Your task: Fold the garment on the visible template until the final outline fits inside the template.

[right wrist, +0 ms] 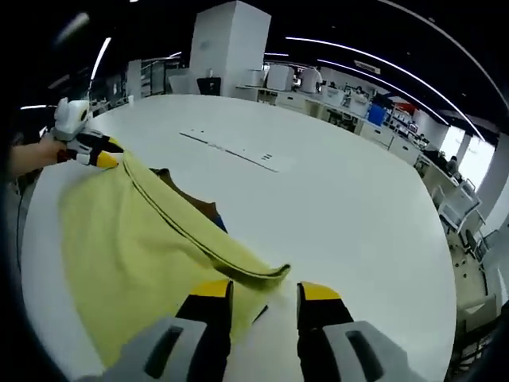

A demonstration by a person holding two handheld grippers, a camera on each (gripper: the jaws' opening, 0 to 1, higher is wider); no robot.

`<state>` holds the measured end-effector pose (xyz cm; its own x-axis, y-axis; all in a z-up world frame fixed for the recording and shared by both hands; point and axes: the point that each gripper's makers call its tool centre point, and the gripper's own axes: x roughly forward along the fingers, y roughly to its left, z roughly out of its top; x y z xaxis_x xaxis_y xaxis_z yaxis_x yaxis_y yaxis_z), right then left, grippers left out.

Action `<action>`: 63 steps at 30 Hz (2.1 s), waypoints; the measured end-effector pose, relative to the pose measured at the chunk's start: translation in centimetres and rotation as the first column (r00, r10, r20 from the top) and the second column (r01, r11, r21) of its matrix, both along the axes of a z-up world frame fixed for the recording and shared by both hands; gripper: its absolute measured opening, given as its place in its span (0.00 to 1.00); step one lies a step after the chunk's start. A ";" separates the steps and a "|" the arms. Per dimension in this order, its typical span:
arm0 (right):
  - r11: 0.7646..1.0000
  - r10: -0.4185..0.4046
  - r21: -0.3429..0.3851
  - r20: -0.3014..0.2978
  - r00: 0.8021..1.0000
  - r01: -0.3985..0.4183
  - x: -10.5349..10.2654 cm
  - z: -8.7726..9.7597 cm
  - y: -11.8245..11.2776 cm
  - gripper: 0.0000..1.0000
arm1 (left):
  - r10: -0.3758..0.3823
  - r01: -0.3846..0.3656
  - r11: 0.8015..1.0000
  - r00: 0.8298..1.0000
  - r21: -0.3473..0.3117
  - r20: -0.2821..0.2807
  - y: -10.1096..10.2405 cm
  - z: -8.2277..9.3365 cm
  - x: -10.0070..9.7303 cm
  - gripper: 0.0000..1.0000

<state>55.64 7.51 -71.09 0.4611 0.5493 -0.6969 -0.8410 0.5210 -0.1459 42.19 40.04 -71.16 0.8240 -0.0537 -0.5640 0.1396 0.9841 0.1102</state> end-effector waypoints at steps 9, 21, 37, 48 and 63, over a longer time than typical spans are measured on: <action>0.994 -0.080 0.075 -0.010 0.997 0.081 2.0 -0.7 0.8 0.27 | 0.051 -0.051 0.998 0.999 0.032 0.004 0.8 -0.6 2.0 0.24; 0.954 -0.224 0.183 -0.088 0.971 0.237 3.9 -1.4 1.2 0.26 | 0.189 -0.187 0.980 0.981 -0.068 0.032 1.9 -0.7 4.2 0.25; 0.929 -0.269 0.220 -0.156 0.950 0.299 3.0 -0.2 0.9 0.30 | 0.297 -0.296 0.947 0.955 -0.123 -0.004 2.9 0.3 2.4 0.38; 0.948 -0.203 0.210 -0.179 0.963 0.239 -0.8 2.0 0.8 0.35 | 0.264 -0.259 0.954 0.964 -0.153 0.013 1.7 3.2 -0.9 0.41; 0.946 -0.152 0.250 -0.218 0.964 0.206 -5.9 3.6 0.2 0.37 | 0.195 -0.193 0.965 0.981 -0.176 -0.006 -0.8 3.3 -6.0 0.43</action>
<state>49.73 7.67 -67.45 0.4404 0.6488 -0.6206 -0.7280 0.6626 0.1761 36.17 39.20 -67.82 0.8347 0.0108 -0.5506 -0.0560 0.9963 -0.0653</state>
